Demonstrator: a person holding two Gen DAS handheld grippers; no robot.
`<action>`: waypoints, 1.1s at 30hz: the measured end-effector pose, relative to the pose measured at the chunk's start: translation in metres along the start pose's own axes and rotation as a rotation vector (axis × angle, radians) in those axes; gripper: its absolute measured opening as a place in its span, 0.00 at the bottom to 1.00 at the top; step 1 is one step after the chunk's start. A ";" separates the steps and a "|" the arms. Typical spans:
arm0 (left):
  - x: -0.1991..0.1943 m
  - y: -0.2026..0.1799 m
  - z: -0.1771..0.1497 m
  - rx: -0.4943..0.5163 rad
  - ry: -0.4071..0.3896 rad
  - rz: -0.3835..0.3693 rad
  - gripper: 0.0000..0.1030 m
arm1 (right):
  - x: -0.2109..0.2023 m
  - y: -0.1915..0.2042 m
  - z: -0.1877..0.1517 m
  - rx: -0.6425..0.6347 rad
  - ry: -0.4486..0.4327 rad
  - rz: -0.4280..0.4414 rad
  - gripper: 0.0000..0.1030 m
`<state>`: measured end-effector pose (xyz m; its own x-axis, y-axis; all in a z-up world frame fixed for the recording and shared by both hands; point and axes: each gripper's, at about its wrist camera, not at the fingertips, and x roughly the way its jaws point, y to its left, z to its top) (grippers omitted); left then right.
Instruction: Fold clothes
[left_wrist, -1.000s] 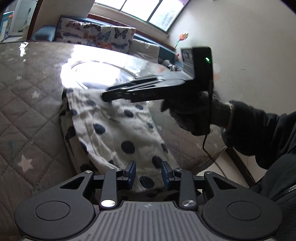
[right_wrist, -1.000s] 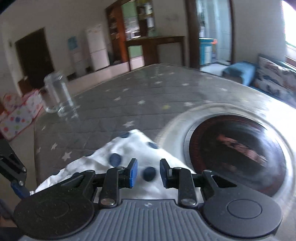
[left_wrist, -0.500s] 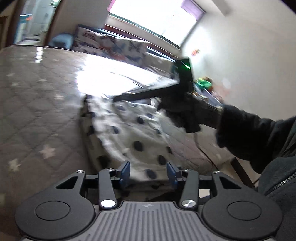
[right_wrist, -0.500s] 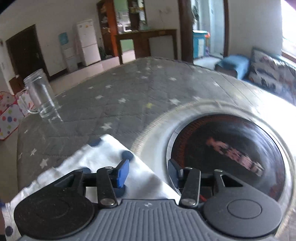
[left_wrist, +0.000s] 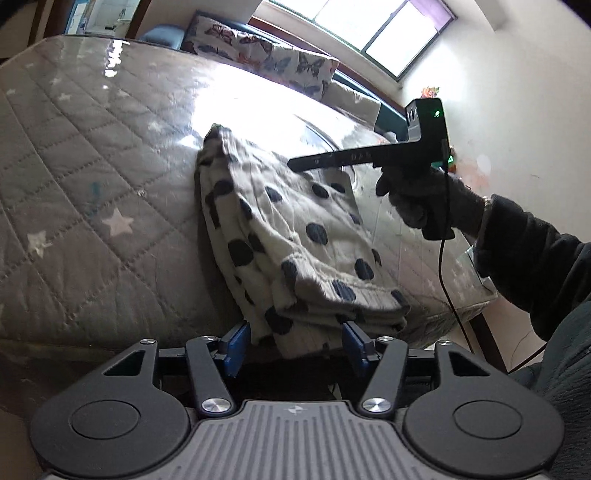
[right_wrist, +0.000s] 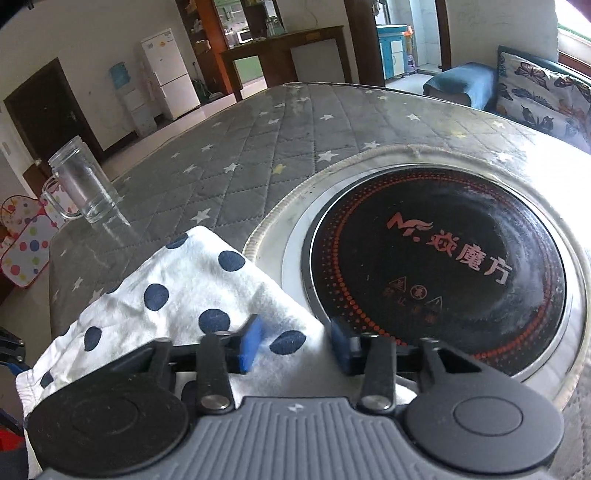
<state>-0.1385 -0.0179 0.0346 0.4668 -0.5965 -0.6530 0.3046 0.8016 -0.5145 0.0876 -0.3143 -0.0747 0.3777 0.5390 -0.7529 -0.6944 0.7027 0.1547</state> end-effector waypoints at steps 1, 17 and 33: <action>0.002 -0.001 -0.001 0.006 0.007 0.005 0.57 | 0.000 0.001 0.000 -0.004 0.000 -0.001 0.25; 0.039 0.002 0.044 0.114 -0.019 0.053 0.42 | -0.020 -0.020 0.000 -0.006 -0.066 -0.310 0.06; 0.125 0.016 0.160 0.131 -0.082 0.162 0.34 | -0.038 -0.090 -0.019 0.259 -0.146 -0.578 0.13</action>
<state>0.0577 -0.0731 0.0337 0.5825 -0.4585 -0.6712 0.3227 0.8883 -0.3267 0.1240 -0.4064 -0.0722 0.7381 0.0848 -0.6693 -0.1910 0.9778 -0.0867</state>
